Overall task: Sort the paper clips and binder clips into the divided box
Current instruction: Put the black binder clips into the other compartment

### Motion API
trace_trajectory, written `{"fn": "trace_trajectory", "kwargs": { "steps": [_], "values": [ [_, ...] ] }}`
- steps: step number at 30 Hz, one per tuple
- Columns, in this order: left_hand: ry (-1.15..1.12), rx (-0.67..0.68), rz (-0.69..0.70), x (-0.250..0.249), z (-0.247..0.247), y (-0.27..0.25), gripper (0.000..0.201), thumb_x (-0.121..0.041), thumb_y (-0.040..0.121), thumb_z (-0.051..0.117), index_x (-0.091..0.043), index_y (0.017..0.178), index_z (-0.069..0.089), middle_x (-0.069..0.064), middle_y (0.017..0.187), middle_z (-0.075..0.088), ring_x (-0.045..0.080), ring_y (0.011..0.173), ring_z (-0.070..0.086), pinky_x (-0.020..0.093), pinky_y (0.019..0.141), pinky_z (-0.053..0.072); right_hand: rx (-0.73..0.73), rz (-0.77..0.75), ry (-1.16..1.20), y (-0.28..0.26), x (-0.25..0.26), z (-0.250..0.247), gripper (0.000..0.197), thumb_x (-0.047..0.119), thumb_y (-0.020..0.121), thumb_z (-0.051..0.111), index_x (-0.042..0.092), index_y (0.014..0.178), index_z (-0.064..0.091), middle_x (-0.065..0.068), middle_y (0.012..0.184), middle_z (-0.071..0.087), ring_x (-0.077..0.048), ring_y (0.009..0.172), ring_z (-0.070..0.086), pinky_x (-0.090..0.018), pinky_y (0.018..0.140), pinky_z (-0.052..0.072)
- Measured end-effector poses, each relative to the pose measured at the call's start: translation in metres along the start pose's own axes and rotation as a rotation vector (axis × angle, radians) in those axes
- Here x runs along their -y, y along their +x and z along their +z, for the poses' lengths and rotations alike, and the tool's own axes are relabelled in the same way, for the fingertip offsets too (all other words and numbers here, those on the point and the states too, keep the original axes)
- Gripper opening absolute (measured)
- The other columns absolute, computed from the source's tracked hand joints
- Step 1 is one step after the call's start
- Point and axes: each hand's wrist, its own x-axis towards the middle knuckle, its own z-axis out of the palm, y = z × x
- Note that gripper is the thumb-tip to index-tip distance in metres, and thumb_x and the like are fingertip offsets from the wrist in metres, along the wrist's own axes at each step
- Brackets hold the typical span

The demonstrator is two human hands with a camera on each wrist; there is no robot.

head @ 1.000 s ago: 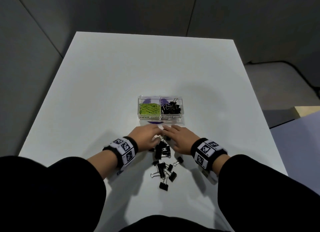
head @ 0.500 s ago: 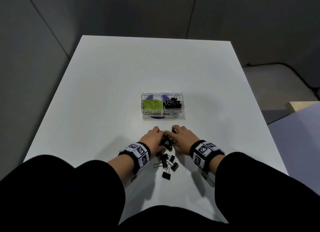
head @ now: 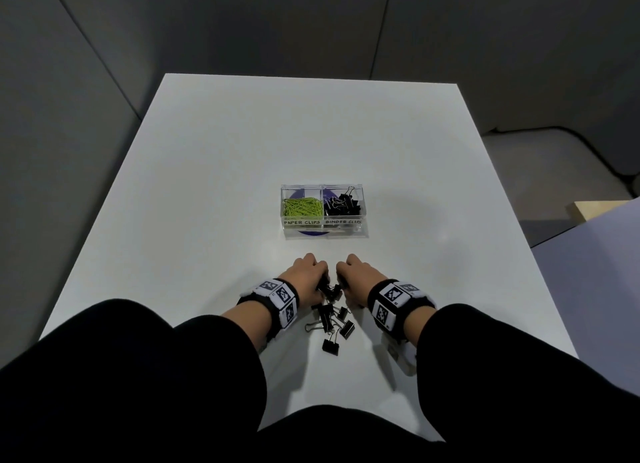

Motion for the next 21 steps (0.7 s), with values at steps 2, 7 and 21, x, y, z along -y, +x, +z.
{"fn": "trace_trajectory", "kwargs": {
  "steps": [2, 7, 21],
  "values": [
    [0.103, 0.025, 0.025, -0.001, 0.003, 0.000, 0.038, -0.012, 0.087, 0.051, -0.008, 0.124, 0.044, 0.015, 0.123, 0.041, 0.032, 0.110, 0.045, 0.037, 0.087, 0.044, 0.013, 0.019, -0.063, 0.003, 0.002, 0.004, 0.023, 0.003, 0.083, 0.054, 0.003, 0.106, 0.050, -0.018, 0.115, 0.044, -0.037, 0.096, 0.056, -0.040, 0.074, 0.044],
    [0.230, 0.052, 0.055, -0.002, 0.005, -0.001, 0.039, -0.007, 0.088, 0.050, -0.007, 0.125, 0.039, 0.015, 0.125, 0.040, 0.032, 0.112, 0.043, 0.039, 0.087, 0.044, -0.013, 0.025, -0.108, 0.007, 0.004, 0.007, 0.033, 0.002, 0.082, 0.057, 0.003, 0.112, 0.044, -0.017, 0.118, 0.044, -0.038, 0.102, 0.054, -0.038, 0.068, 0.035],
    [0.068, 0.074, -0.033, 0.010, -0.008, -0.011, 0.036, -0.023, 0.088, 0.047, -0.008, 0.120, 0.040, 0.012, 0.121, 0.046, 0.030, 0.105, 0.055, 0.038, 0.083, 0.044, 0.011, 0.114, 0.099, -0.007, -0.012, -0.012, 0.013, 0.005, 0.090, 0.037, 0.006, 0.088, 0.050, -0.019, 0.104, 0.051, -0.032, 0.091, 0.054, -0.037, 0.076, 0.040]
  ]
}}
